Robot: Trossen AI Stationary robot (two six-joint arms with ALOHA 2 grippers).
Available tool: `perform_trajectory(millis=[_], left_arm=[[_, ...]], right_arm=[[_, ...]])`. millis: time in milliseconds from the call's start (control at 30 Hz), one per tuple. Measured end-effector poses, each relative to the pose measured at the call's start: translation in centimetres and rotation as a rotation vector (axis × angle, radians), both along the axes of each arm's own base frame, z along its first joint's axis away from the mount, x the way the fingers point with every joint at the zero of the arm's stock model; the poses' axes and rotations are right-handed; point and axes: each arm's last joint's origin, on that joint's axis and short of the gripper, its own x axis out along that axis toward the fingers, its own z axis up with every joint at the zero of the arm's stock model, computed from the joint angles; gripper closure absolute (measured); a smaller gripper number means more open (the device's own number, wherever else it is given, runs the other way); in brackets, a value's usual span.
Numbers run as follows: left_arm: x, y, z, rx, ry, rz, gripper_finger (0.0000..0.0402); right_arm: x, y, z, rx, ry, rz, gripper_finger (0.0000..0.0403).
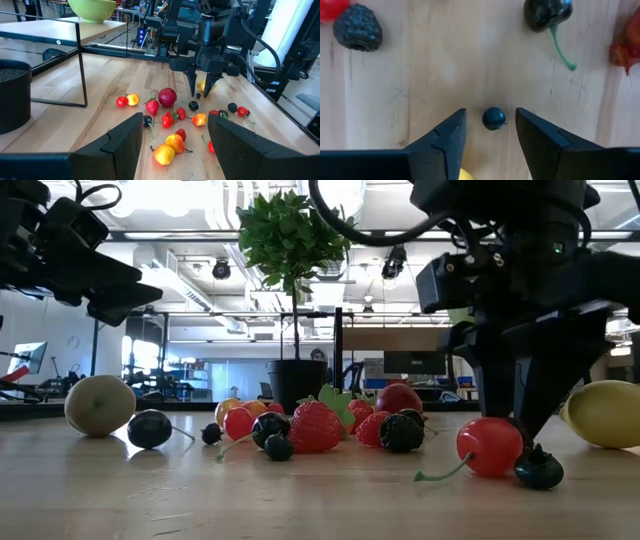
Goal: Pick & Place Fruit
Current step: Put the blueberry into the green strainer bowl on the shelf
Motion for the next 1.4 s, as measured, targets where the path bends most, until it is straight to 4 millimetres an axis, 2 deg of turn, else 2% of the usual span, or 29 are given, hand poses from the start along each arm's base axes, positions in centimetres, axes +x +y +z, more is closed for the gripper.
perform_trajectory(millis=[300,667,1067,1233,1400], left_arm=[[0.0,0.0,0.0,0.0,0.0,0.0,0.0172],[0.0,0.0,0.0,0.0,0.0,0.0,0.0172],[0.0,0.0,0.0,0.0,0.0,0.0,0.0172],[0.0,0.0,0.0,0.0,0.0,0.0,0.0172],[0.0,0.0,0.0,0.0,0.0,0.0,0.0172]], right_arm=[[-0.1,-0.1,-0.3,0.002,-0.006,-0.008,0.0281],[0.0,-0.2,-0.3,0.003,-0.008,-0.008,0.0359],[0.1,-0.3,-0.1,0.0,-0.012,0.005,0.0353],[0.5,-1.1,1.8,-0.017,-0.004,0.026,0.0368],[0.1,-3.1,4.7,-0.042,0.015,0.008,0.0363]])
